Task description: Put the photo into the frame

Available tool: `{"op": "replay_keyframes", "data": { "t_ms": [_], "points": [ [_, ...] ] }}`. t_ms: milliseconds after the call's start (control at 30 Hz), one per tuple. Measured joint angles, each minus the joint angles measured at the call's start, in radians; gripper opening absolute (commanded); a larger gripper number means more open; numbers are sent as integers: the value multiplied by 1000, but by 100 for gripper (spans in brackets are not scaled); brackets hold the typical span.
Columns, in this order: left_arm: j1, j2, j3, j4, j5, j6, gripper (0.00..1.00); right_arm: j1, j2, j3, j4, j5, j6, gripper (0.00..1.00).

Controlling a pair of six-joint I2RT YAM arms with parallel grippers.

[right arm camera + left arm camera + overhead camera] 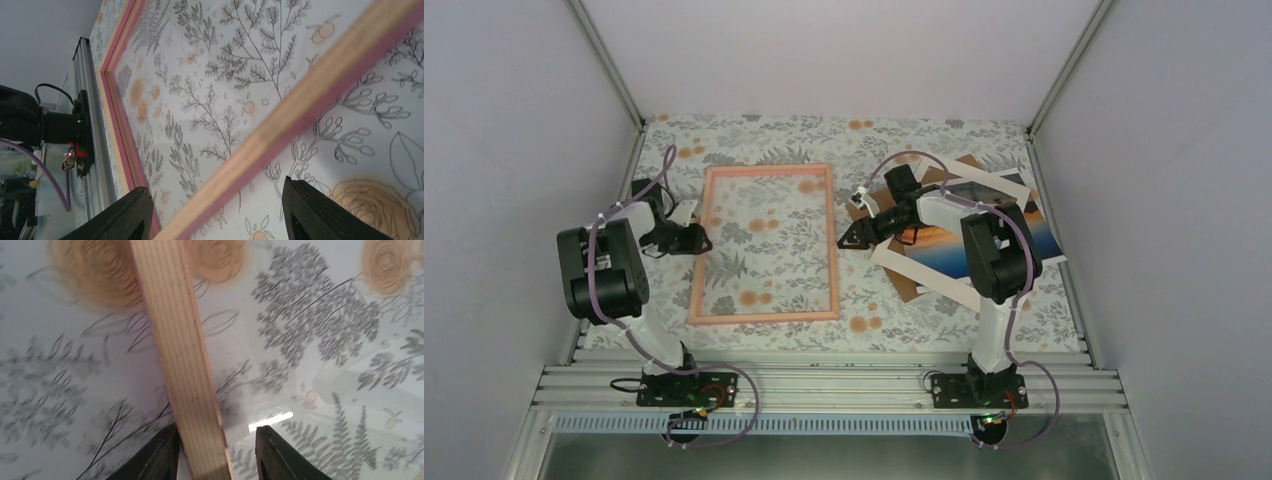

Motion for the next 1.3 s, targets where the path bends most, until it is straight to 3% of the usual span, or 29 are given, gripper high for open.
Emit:
{"op": "replay_keyframes", "data": {
  "t_ms": [233,500,600,700,800,933,1100,1300],
  "points": [
    [-81,42,27,70,62,-63,40,-1,49,51,0,-2,4,63],
    [-91,72,52,107,99,-102,45,-11,82,101,-4,16,9,63],
    [-92,64,50,112,86,-98,57,-26,78,120,-3,29,7,64],
    [-93,16,34,111,60,-76,76,-38,52,119,-13,57,2,66],
    [-92,-105,11,106,39,-21,99,-50,-18,106,-20,87,-10,72],
    [-91,-277,19,85,39,62,100,-64,-214,68,-45,149,-57,79],
    [-116,-311,151,14,63,126,100,-122,-441,26,-86,213,-121,88],
    [-308,-293,344,-7,40,110,100,-303,-653,-47,-164,275,-217,92]
  ]
}}
